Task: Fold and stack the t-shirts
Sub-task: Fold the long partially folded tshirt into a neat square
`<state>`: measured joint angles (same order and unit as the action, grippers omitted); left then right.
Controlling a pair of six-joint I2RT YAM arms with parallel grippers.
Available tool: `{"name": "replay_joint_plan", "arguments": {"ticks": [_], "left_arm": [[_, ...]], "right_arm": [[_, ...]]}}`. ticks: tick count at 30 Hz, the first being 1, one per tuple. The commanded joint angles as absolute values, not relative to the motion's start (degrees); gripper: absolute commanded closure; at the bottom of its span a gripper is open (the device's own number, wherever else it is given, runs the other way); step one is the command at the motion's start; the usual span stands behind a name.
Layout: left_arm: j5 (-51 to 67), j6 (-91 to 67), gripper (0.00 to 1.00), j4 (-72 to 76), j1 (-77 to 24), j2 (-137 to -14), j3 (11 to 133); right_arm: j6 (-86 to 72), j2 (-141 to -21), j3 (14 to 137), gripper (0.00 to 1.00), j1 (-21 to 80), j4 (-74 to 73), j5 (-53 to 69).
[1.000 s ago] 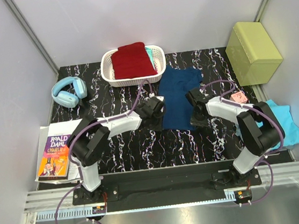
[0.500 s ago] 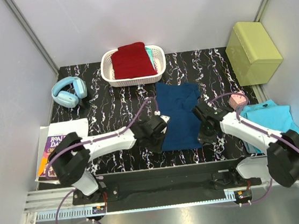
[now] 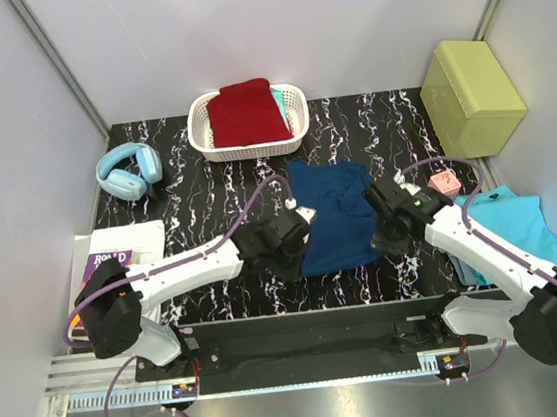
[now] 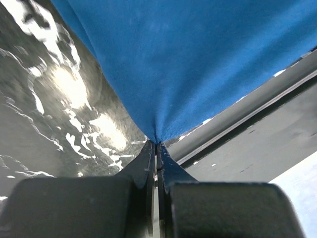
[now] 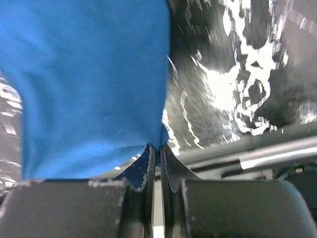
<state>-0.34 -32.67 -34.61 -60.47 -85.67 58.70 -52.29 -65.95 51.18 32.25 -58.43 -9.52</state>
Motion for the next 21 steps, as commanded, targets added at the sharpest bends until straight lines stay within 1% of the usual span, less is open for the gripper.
{"name": "replay_joint_plan", "arguments": {"ticks": [1,7,12,17,21], "left_arm": [[-6.1,-29.9,1.00,-39.4,-60.1,-84.3,68.8],[-8.6,-28.6,1.00,-41.4,-56.3,-89.0,79.0],[-9.5,-25.5,1.00,-41.8,-52.4,-95.4,87.4],[-11.2,-23.6,1.00,-42.2,-48.4,-99.8,92.3],[-12.1,-22.4,1.00,-42.1,-45.7,-104.2,95.5]], "right_arm": [[-50.8,-67.7,59.8,1.00,32.3,-61.2,-17.8],[-48.4,-75.1,69.5,1.00,32.2,-60.8,-24.0],[-45.6,-81.9,74.1,1.00,31.2,-58.4,-26.1],[-43.6,-87.0,78.8,1.00,28.9,-56.9,-28.2],[-41.8,-90.8,82.4,1.00,25.1,-54.9,-28.9]]}}
